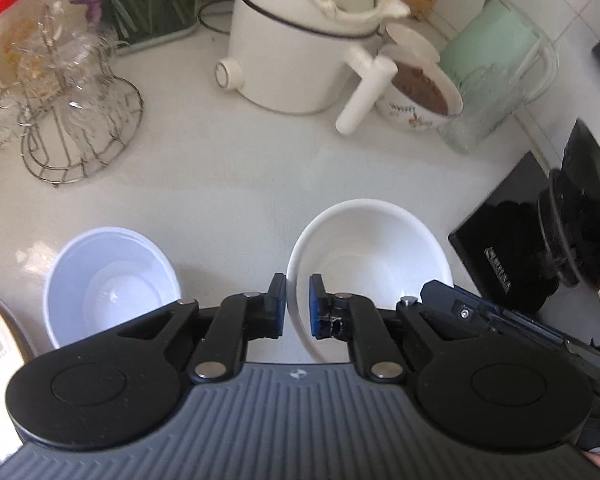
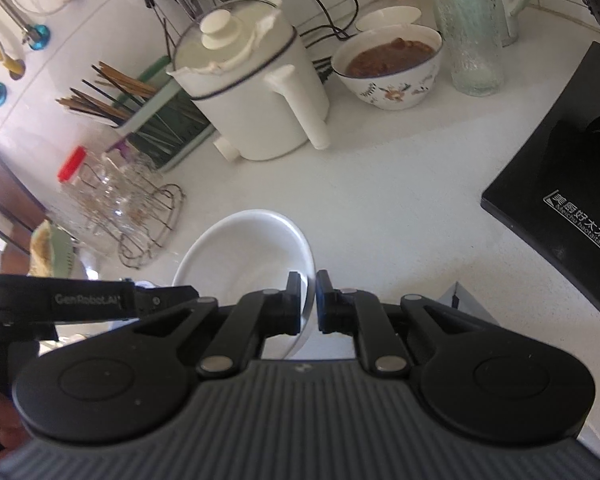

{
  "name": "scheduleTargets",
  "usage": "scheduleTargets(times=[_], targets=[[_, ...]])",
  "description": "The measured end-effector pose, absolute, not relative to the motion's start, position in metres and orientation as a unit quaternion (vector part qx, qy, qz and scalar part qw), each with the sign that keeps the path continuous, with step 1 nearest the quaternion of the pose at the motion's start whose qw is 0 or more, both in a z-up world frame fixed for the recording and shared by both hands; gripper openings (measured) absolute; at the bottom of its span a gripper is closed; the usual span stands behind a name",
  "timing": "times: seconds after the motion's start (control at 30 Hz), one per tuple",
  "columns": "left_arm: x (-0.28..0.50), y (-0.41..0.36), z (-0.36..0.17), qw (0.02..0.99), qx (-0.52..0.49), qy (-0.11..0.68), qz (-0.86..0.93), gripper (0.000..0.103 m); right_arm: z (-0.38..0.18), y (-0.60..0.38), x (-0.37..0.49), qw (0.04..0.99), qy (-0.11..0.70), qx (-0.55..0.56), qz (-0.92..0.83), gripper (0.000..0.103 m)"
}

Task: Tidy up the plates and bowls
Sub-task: 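Close both grippers on the rim of the white ceramic bowl, then lift the white bowl and lower it into the blue bowl stack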

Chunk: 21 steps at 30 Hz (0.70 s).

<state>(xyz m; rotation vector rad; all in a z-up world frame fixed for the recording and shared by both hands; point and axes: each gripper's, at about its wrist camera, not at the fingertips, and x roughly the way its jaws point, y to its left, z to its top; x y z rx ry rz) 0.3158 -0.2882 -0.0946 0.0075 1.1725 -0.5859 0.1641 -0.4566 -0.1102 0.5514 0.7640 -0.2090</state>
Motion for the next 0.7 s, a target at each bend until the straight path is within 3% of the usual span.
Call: scheduleTargets(times=[0.7], targets=[[0.335,-0.172,-0.035,0.819,-0.104,0.519,-0.222,0.012,-0.037,-0.388,0.21,0.917,0.339,0.21,-0.005,0.012]])
